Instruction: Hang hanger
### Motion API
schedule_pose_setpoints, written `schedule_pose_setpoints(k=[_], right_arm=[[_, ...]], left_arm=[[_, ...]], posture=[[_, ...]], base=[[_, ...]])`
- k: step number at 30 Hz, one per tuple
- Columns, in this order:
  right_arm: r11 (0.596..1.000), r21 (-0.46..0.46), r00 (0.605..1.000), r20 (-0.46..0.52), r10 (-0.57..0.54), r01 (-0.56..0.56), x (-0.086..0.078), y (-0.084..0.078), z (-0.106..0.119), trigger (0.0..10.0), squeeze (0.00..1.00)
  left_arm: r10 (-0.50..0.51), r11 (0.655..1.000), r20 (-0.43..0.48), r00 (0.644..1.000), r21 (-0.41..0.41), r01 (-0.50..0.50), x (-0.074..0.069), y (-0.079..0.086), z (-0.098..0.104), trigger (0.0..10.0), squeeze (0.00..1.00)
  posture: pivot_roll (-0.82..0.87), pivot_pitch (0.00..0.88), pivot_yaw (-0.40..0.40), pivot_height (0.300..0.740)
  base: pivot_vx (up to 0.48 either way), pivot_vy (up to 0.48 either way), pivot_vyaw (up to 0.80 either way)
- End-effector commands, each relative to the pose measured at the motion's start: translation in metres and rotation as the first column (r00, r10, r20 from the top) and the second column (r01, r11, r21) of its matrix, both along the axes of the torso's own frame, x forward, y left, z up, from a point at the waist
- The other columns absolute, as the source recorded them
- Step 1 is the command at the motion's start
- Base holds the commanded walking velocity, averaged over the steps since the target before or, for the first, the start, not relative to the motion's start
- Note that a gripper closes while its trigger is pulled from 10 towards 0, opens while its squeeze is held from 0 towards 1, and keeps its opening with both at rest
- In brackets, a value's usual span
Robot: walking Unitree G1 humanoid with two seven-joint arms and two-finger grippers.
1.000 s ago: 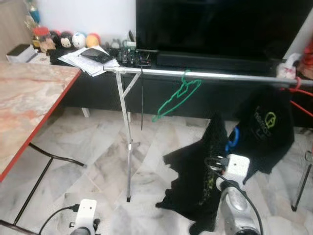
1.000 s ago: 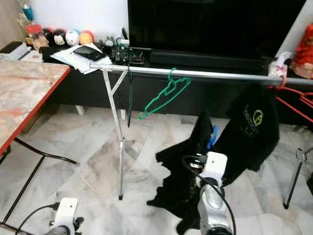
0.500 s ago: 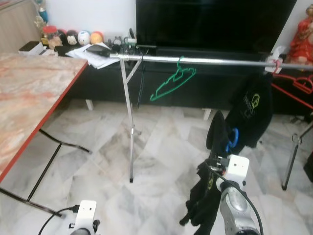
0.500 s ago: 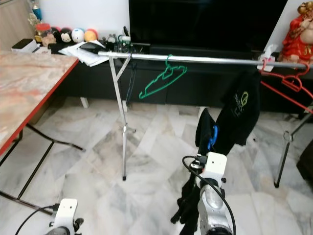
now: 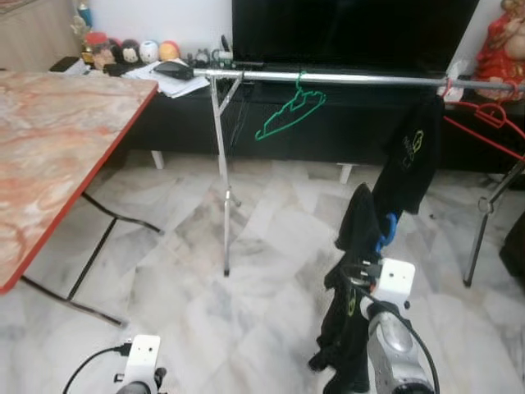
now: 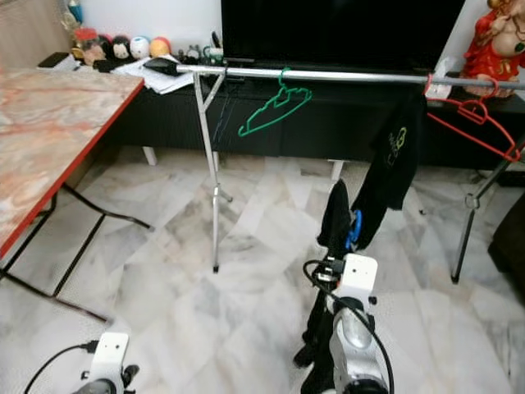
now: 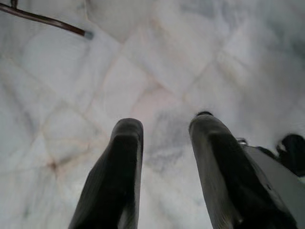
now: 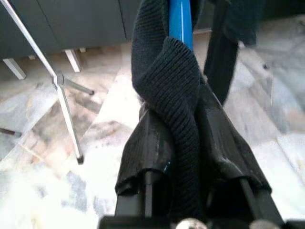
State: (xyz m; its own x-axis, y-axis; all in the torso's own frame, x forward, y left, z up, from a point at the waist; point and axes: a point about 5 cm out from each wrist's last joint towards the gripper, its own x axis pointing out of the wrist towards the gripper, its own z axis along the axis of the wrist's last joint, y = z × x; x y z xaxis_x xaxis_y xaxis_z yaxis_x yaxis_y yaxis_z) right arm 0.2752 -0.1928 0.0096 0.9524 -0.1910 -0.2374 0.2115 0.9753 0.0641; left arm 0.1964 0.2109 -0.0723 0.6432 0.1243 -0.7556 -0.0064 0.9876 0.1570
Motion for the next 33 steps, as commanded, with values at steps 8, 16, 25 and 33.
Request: schedule_pose_setpoints(k=[8, 16, 25, 33], right_arm=[[1.0, -0.02, 0.999, 0.037, -0.011, 0.012, 0.007, -0.005, 0.009, 10.0, 0.0], [1.0, -0.029, 1.0, 0.018, -0.01, 0.011, 0.006, -0.005, 0.007, 10.0, 0.0], [0.999, -0.037, 1.0, -0.004, -0.012, 0.012, 0.005, -0.006, 0.004, 10.0, 0.0], [0.997, -0.071, 0.997, -0.073, 0.019, -0.025, 0.003, -0.007, -0.003, 10.0, 0.0]], left_arm=[[-0.005, 1.0, -0.011, 1.0, -0.005, 0.005, -0.003, -0.001, -0.002, 10.0, 0.0], [-0.009, 1.0, -0.004, 1.0, 0.002, 0.009, -0.001, -0.002, -0.001, 10.0, 0.0], [-0.016, 1.0, -0.009, 1.0, 0.003, 0.016, -0.003, -0.002, -0.002, 10.0, 0.0], [-0.04, 0.999, 0.028, 0.999, 0.01, 0.039, 0.006, -0.002, 0.003, 10.0, 0.0]], posture=[[-0.08, 0.0, -0.033, 0.74], [-0.08, 0.0, -0.034, 0.74], [-0.08, 0.0, -0.033, 0.74], [-0.08, 0.0, -0.037, 0.74]], base=[[-0.296, 0.0, 0.0], [-0.071, 0.0, 0.0], [0.0, 0.0, 0.0], [0.0, 0.0, 0.0]])
